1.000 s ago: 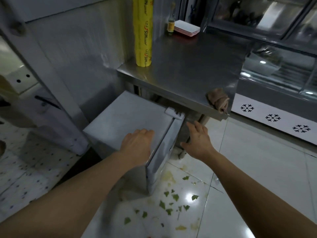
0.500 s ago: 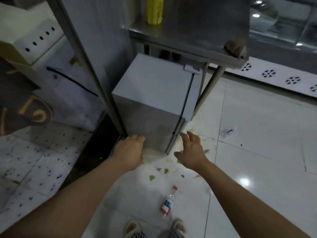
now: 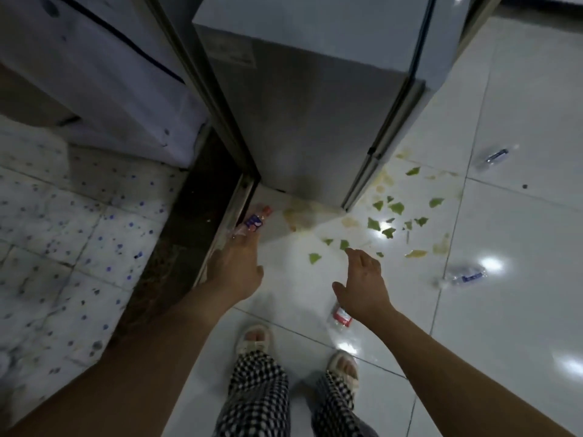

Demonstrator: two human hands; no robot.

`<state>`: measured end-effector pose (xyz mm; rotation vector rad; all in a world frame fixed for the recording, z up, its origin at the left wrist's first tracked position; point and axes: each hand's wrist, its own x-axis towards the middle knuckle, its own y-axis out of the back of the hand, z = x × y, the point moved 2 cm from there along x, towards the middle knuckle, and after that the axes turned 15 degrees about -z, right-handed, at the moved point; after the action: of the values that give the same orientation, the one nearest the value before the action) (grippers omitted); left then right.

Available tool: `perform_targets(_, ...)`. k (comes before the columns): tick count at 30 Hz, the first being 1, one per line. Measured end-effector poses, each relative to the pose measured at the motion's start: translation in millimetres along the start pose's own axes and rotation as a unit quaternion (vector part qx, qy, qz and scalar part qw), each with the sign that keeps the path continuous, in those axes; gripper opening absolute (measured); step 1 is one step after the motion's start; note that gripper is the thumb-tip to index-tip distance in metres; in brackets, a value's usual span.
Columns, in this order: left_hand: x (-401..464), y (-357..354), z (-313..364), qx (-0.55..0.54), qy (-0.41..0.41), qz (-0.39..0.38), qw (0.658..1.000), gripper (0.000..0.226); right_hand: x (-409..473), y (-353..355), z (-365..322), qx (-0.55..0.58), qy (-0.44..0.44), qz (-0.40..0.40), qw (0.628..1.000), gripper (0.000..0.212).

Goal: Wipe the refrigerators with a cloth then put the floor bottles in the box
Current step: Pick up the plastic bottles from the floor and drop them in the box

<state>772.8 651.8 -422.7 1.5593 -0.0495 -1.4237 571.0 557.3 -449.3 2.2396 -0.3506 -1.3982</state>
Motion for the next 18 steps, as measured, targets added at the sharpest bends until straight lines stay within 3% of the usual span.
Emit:
perform_targets(11,190,-99,-120,-0.026,0.029,-0.052,0.998,0.064,160,-145,10,0.115,-0.091,0.011,0.989,0.07)
perform_targets(18,324,-156,-176,0.036,0.01,-0.049,0.998,0.05,263,-227,21,0.157,-0.115,0.048,0.98,0.072)
